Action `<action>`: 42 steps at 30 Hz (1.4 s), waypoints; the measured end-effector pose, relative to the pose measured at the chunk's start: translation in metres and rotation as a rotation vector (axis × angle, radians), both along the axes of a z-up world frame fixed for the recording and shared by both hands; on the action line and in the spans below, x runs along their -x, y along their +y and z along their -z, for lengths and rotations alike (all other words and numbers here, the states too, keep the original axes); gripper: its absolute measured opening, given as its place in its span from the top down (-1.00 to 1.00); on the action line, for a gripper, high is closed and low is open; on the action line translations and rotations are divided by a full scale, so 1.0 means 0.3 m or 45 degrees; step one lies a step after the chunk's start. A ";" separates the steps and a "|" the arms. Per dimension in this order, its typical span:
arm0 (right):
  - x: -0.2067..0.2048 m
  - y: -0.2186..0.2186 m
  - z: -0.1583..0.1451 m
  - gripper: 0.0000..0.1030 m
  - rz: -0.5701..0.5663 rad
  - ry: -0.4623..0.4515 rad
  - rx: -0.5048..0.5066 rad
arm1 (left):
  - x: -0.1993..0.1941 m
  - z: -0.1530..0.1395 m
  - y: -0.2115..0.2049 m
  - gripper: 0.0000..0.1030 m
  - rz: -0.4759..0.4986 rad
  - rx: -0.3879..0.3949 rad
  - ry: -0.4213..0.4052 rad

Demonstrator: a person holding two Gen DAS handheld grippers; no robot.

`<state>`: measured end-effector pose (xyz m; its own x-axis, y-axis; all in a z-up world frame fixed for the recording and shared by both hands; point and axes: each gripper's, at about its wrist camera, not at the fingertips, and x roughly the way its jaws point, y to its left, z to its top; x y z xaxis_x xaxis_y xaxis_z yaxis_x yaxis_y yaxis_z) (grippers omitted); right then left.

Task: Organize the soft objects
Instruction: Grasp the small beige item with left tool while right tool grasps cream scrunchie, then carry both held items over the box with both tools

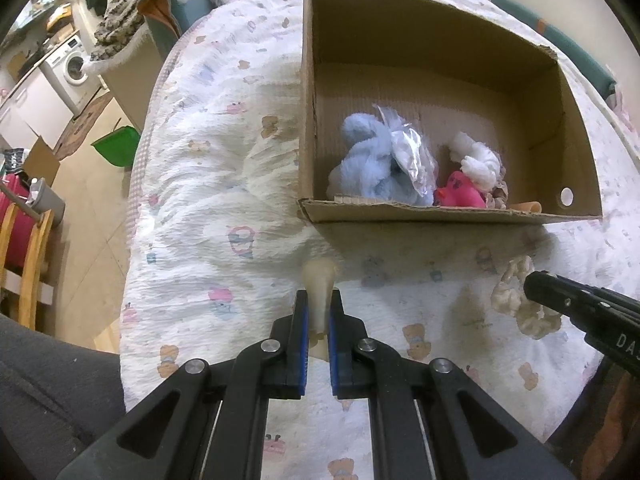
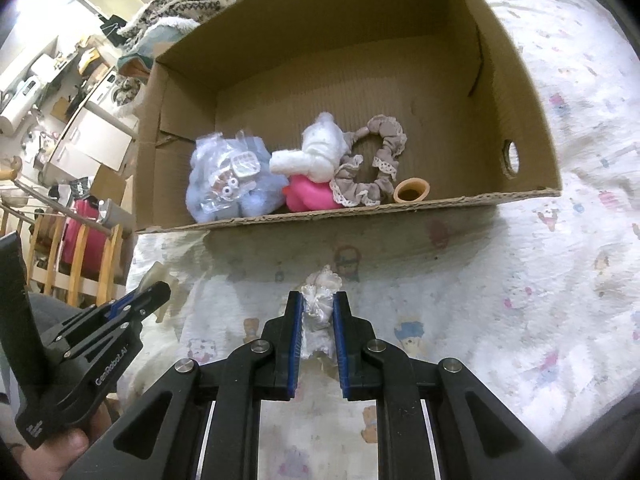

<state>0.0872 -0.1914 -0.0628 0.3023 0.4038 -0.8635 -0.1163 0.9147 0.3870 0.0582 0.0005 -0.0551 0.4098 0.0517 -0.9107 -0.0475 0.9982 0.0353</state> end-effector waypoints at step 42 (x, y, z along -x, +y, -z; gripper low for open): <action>-0.009 -0.156 -0.298 0.68 0.102 -0.289 -0.175 | -0.081 -0.362 -0.049 0.85 0.119 0.073 -0.323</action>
